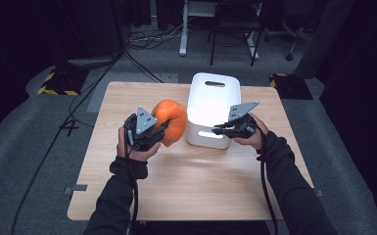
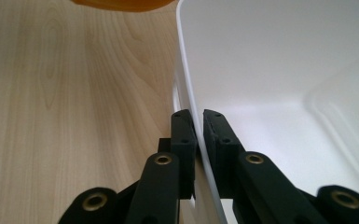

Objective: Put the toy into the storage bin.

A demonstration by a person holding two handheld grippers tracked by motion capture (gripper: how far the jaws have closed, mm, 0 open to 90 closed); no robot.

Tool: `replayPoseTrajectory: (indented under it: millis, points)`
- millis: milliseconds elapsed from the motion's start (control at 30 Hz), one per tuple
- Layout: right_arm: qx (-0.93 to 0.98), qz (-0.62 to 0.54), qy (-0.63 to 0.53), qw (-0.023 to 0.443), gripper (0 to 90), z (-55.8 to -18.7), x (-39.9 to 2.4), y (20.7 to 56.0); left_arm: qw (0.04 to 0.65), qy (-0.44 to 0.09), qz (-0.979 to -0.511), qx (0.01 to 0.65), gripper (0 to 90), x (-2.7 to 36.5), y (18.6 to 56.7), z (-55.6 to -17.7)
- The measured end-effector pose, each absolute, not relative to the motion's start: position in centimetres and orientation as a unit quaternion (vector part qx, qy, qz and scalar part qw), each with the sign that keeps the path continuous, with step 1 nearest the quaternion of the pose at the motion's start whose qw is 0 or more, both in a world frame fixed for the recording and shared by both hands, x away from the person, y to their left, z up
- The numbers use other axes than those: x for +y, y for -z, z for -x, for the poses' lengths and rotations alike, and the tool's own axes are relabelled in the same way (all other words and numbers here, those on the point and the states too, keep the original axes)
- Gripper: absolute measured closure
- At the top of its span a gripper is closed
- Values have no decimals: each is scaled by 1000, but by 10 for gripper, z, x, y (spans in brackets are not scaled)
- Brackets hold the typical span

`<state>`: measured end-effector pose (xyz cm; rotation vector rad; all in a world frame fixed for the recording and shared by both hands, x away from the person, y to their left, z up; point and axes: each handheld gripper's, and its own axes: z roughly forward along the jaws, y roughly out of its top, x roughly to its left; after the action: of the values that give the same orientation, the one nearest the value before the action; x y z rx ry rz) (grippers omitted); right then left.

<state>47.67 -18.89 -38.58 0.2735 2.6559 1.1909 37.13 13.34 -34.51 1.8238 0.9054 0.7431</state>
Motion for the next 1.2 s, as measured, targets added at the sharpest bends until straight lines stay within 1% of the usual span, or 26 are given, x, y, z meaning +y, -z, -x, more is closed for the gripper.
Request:
replayPoseTrajectory:
  millis: [267, 300, 467, 600, 633, 700, 767, 800, 967, 1100, 1200]
  points:
    - [908, -52, -406, 92, 833, -449, -198, 384, 478, -310, -740, 358, 641, 125, 329, -370]
    - [908, -48, -406, 93, 832, -445, -199, 384, 479, -303, -743, 354, 641, 124, 326, -370]
    - [904, -57, -412, 103, 808, -428, -204, 384, 481, -308, -746, 343, 641, 117, 318, -372]
    - [894, -72, -425, 120, 727, -418, -210, 380, 487, -310, -743, 339, 641, 111, 313, -375]
    - [894, -74, -425, 122, 725, -417, -212, 379, 489, -307, -743, 338, 641, 109, 312, -375]
    - [887, -80, -436, 127, 673, -414, -217, 376, 485, -306, -749, 333, 641, 106, 308, -377]
    - [882, -87, -443, 132, 660, -411, -224, 372, 487, -310, -747, 328, 641, 101, 305, -379]
    - [879, -91, -446, 140, 631, -409, -228, 369, 488, -310, -747, 328, 641, 100, 304, -379]
    - [862, -116, -467, 159, 576, -404, -247, 362, 491, -304, -752, 316, 641, 90, 300, -383]
    - [851, -145, -473, 174, 492, -402, -265, 360, 496, -295, -754, 313, 641, 83, 300, -386]
    - [842, -163, -478, 187, 446, -398, -276, 359, 500, -291, -755, 308, 641, 76, 300, -389]
